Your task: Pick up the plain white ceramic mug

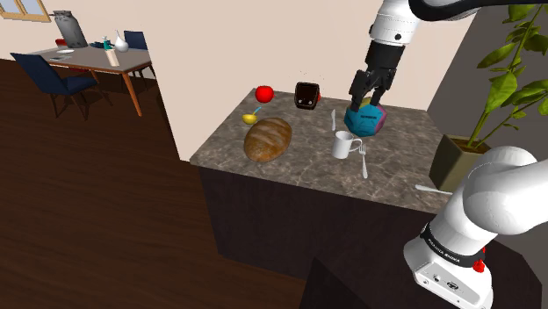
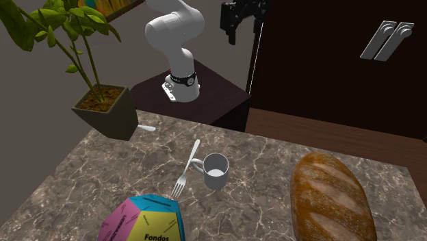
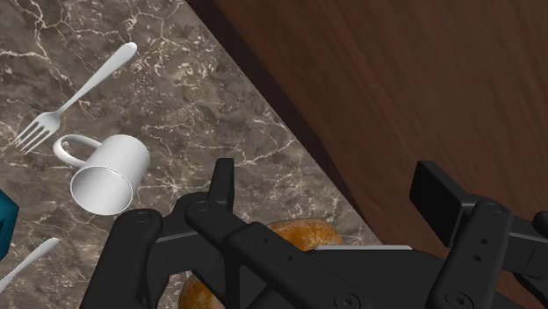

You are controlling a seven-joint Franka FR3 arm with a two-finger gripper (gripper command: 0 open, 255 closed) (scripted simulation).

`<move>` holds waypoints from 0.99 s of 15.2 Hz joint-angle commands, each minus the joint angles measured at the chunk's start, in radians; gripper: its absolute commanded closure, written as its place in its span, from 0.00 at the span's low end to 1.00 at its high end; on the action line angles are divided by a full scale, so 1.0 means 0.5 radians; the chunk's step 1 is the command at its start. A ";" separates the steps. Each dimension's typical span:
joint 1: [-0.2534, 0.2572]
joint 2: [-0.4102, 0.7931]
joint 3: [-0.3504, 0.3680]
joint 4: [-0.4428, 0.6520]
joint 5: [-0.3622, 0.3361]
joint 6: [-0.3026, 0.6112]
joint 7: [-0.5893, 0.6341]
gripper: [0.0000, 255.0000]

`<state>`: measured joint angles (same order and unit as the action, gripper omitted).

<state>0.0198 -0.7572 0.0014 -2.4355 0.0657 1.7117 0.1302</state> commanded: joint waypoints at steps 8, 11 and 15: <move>-0.089 0.268 -0.148 -0.151 -0.121 0.427 -0.181 0.00; -0.124 0.423 -0.213 -0.176 -0.163 0.614 -0.256 0.00; -0.163 0.662 -0.302 -0.170 -0.202 0.858 -0.355 0.00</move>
<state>-0.0572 -0.4549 -0.1402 -2.5109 -0.0306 2.0988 -0.0364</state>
